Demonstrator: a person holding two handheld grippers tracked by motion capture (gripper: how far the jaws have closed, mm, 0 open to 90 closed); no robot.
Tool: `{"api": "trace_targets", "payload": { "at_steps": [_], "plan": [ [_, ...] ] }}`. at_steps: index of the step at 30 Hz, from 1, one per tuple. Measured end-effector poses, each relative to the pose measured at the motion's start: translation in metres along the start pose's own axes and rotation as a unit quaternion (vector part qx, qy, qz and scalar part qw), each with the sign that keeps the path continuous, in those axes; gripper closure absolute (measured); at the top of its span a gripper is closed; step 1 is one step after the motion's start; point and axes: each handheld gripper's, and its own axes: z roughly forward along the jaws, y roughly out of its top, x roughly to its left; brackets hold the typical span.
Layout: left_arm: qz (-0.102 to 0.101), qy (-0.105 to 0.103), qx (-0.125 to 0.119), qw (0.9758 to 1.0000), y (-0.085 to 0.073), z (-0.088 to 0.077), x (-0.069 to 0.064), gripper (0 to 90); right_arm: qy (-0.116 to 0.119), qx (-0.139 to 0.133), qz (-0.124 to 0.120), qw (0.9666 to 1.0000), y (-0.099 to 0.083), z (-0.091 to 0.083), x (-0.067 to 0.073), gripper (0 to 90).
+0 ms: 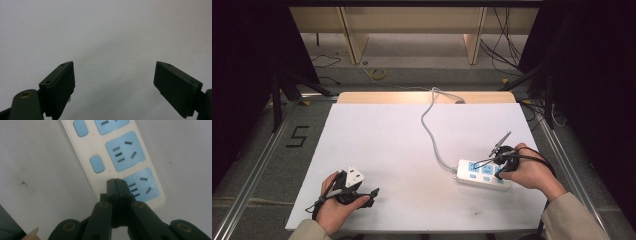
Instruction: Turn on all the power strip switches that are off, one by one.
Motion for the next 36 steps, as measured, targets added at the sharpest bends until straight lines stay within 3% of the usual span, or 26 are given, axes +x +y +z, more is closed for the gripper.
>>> {"api": "trace_targets", "payload": {
  "at_steps": [22,36],
  "plan": [
    [0.0,0.0,0.001,1.0,0.0001,-0.0003,-0.0002,17.1,-0.001,0.014,0.005,0.9999,-0.0017,0.005,-0.0002,90.0],
    [0.003,0.0,0.001,1.0,0.0001,-0.0005,-0.0004,17.2,-0.001,0.007,0.012,0.9999,-0.0044,0.0079,0.0003,90.0]
  ]
}}
